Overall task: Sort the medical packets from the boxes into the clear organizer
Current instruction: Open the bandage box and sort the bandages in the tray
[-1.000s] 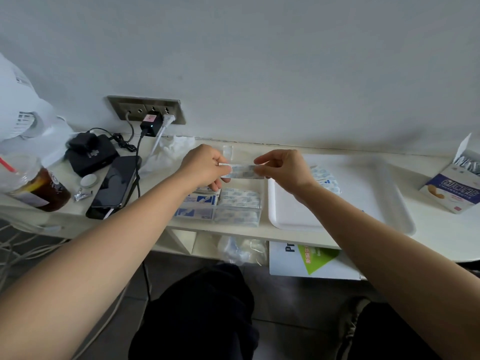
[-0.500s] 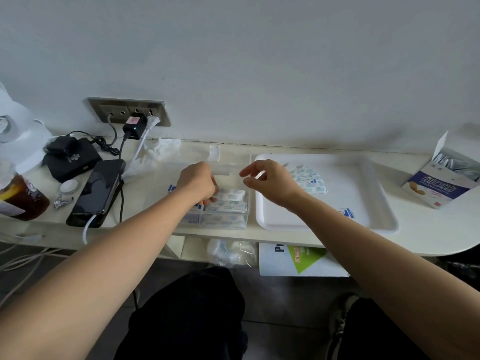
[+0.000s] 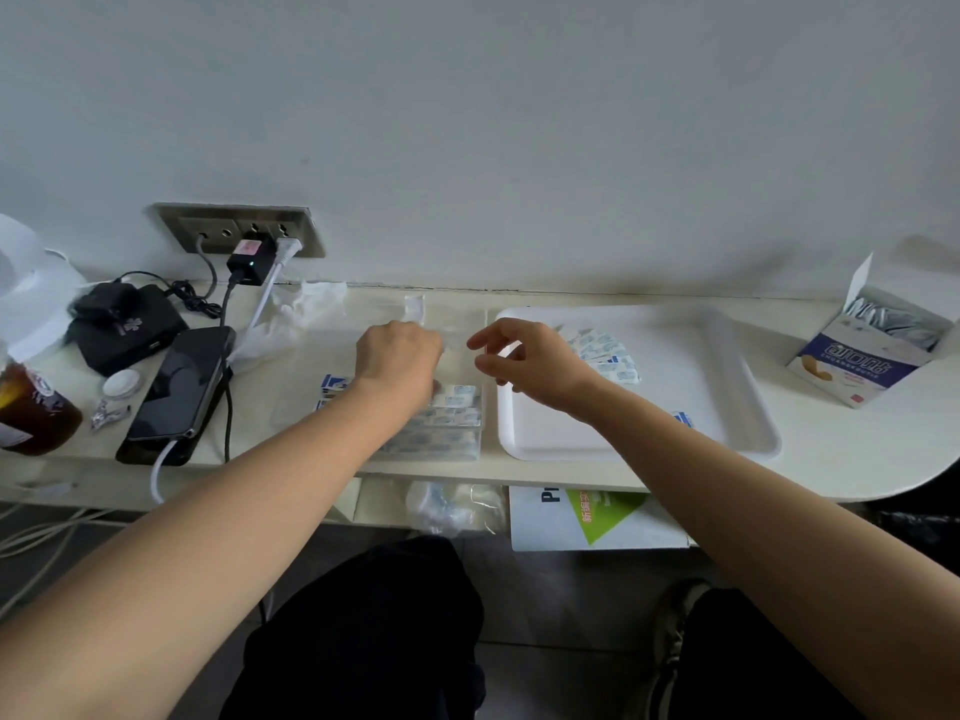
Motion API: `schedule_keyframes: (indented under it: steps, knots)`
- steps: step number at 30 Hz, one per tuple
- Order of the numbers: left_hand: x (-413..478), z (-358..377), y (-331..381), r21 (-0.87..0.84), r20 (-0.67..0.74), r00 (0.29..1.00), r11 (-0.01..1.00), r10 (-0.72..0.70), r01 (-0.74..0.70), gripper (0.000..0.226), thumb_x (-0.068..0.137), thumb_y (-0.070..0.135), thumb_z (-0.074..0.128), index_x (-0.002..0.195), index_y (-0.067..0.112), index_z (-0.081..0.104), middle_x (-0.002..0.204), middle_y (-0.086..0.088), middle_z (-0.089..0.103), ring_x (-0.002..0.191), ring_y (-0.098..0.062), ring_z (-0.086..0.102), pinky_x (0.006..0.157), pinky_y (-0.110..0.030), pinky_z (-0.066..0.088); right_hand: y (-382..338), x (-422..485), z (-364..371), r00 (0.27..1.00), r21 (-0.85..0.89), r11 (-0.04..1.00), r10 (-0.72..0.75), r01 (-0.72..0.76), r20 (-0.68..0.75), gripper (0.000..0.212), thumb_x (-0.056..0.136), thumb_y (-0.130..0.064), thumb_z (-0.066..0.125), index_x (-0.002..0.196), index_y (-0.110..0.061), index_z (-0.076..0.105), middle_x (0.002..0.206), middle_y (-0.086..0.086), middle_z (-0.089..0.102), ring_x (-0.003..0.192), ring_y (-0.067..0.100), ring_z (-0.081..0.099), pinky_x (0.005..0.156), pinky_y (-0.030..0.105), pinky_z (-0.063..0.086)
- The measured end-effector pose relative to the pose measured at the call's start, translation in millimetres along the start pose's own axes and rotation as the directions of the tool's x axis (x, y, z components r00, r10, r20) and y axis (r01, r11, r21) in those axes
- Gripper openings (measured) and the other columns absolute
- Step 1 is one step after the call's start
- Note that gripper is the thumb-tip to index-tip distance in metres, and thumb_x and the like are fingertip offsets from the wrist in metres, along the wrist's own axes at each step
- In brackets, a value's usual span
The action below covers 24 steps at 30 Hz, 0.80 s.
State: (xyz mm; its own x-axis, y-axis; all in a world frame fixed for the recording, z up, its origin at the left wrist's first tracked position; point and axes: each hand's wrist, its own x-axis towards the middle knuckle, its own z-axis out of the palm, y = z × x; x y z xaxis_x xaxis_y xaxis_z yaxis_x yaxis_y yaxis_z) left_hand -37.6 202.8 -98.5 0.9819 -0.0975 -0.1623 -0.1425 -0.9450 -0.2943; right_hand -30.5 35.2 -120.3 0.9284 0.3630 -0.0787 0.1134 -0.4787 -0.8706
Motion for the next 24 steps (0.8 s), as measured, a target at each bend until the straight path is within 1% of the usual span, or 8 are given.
schedule_keyframes:
  steps: [2,4,8,11,14,16,19,24]
  knots:
    - [-0.4,-5.1,-2.7,-0.025,-0.070,0.998,1.000,-0.006,0.004,0.030,0.089,0.045,0.059,0.102,0.018,0.062,0.100,-0.006,0.063,0.094,-0.026,0.059,0.067,-0.029,0.036,1.6,-0.3,-13.5,1.000,0.024,1.000,0.009,-0.009,-0.003,0.018,0.090,-0.017,0.061,0.107,-0.018,0.065,0.094,-0.002,0.065,0.067,0.012,0.061,0.060,0.023,0.049]
    - [1.2,-9.4,-7.3,-0.068,-0.145,0.988,0.997,-0.044,0.035,0.029,0.089,0.045,0.057,0.086,0.016,0.059,0.088,-0.006,0.060,0.080,-0.025,0.052,0.065,-0.029,0.036,9.7,2.5,-32.2,0.997,0.015,0.999,0.044,-0.043,-0.058,0.016,0.090,-0.014,0.060,0.104,-0.017,0.065,0.090,0.000,0.066,0.065,0.013,0.062,0.058,0.026,0.049]
    - [7.1,-18.7,0.0,-0.209,-0.228,0.970,0.977,-0.081,0.033,0.021,0.087,0.029,0.056,0.075,0.012,0.058,0.077,-0.007,0.060,0.072,-0.027,0.050,0.061,-0.029,0.036,42.6,5.5,-63.2,0.975,-0.123,0.981,0.125,-0.150,-0.186,0.014,0.086,-0.008,0.060,0.095,-0.017,0.067,0.079,0.002,0.065,0.064,0.017,0.061,0.061,0.031,0.050]
    - [10.2,-33.0,27.3,-0.336,-0.326,0.944,0.939,-0.048,-0.068,0.020,0.086,0.027,0.054,0.077,0.014,0.066,0.075,-0.005,0.066,0.072,-0.029,0.058,0.058,-0.027,0.039,67.6,-1.4,-74.7,0.960,-0.268,0.934,0.182,-0.236,-0.212,0.017,0.082,-0.007,0.063,0.093,-0.019,0.067,0.084,0.002,0.061,0.074,0.021,0.058,0.068,0.030,0.048]
    - [15.6,-41.9,63.8,-0.444,-0.379,0.924,0.866,0.051,-0.230,0.016,0.086,0.026,0.054,0.083,0.018,0.068,0.083,-0.003,0.069,0.082,-0.029,0.062,0.068,-0.031,0.049,84.0,-11.3,-80.5,0.953,-0.435,0.854,0.201,-0.285,-0.229,0.025,0.076,-0.017,0.071,0.100,-0.020,0.067,0.101,0.005,0.054,0.087,0.022,0.058,0.079,0.032,0.049]
    - [23.1,-37.9,85.8,-0.495,-0.326,0.936,0.820,0.130,-0.286,0.013,0.086,0.024,0.058,0.092,0.019,0.068,0.097,-0.005,0.066,0.092,-0.028,0.061,0.077,-0.031,0.047,90.0,-15.9,-81.0,0.953,-0.510,0.810,0.197,-0.291,-0.231,0.033,0.075,-0.024,0.075,0.106,-0.021,0.065,0.109,0.007,0.050,0.098,0.023,0.054,0.086,0.033,0.047]
    - [36.8,-19.3,110.0,-0.510,-0.185,0.955,0.808,0.233,-0.296,0.032,0.084,0.024,0.064,0.114,0.016,0.063,0.114,-0.011,0.055,0.103,-0.030,0.056,0.084,-0.033,0.045,94.5,-18.9,-80.3,0.960,-0.563,0.782,0.163,-0.268,-0.230,0.039,0.075,-0.033,0.077,0.109,-0.020,0.062,0.113,0.009,0.049,0.109,0.024,0.047,0.087,0.033,0.044]
    - [51.5,11.2,126.7,-0.520,-0.141,0.972,0.821,0.190,-0.236,0.040,0.083,0.018,0.061,0.123,0.011,0.056,0.118,-0.015,0.050,0.111,-0.033,0.050,0.088,-0.038,0.044,100.6,-19.0,-87.5,0.958,-0.472,0.846,0.144,-0.250,-0.248,0.037,0.069,-0.029,0.082,0.099,-0.017,0.063,0.106,0.008,0.054,0.099,0.025,0.053,0.084,0.038,0.047]
